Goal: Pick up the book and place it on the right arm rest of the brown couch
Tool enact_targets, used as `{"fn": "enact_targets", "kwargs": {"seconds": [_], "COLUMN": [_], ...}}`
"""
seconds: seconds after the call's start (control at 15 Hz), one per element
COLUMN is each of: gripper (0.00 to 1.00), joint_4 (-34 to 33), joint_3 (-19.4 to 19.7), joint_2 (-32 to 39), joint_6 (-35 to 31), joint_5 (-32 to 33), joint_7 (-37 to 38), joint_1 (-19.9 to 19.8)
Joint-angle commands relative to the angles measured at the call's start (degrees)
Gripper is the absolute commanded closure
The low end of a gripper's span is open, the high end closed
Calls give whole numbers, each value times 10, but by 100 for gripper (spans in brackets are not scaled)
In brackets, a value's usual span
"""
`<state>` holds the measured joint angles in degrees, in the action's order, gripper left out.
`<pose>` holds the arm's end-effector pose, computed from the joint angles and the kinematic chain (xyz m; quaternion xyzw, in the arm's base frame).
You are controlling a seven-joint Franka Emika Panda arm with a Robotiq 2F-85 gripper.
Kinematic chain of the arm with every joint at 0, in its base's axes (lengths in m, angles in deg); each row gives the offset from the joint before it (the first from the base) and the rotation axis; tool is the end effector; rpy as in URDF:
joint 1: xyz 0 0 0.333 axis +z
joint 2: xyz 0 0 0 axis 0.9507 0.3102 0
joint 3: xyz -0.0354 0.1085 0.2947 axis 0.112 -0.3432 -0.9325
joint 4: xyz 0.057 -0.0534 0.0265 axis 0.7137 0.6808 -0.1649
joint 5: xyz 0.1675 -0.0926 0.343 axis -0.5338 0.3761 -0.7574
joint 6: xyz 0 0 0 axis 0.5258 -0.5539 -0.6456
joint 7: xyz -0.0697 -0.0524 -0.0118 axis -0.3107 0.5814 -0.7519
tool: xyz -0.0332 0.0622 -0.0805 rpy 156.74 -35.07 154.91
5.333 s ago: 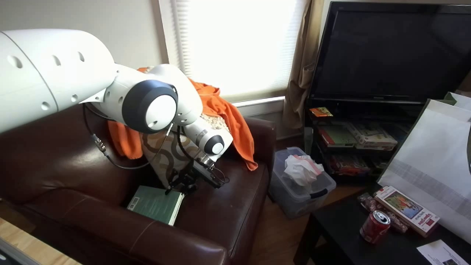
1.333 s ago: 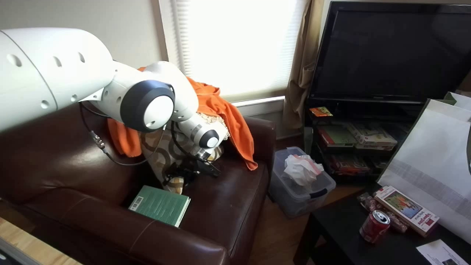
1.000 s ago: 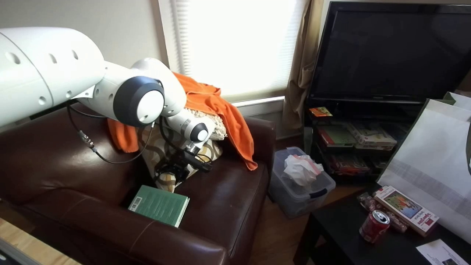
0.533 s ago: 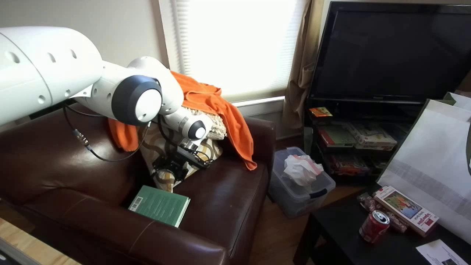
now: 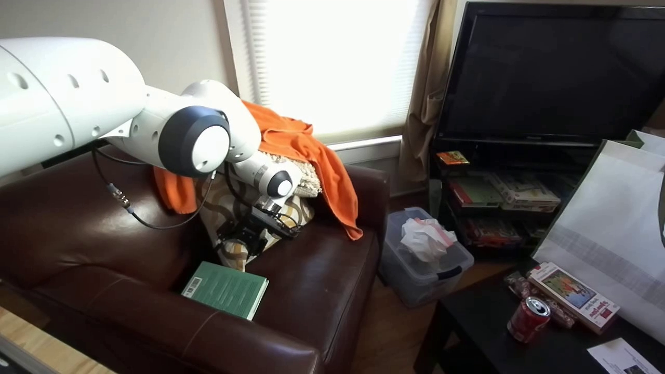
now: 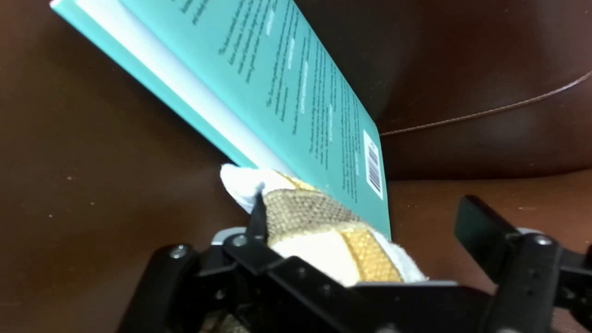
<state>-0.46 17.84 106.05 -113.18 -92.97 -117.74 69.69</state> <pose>0.6018 0.0726 -0.1068 -0.8405 -0.3333 0.3135 0.2902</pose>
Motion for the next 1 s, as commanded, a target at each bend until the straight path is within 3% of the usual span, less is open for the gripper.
{"fn": "enact_targets", "kwargs": {"seconds": [0.0,0.33,0.6,0.8,0.87,0.93], "gripper": [0,0,0,0,3,17], "joint_4": [6,44,57,55,54,54], "joint_3": [5,43,68,39,31,23], "joint_2": [-1,-9,2,7,7,6], "joint_6": [-5,-24,-73,-67,-67,-67], "joint_5": [1,9,23,25,18,11], "joint_7": [4,-28,-97,-121,-125,-132], "joint_1": [-2,-31,-50,-63,-67,-70]}}
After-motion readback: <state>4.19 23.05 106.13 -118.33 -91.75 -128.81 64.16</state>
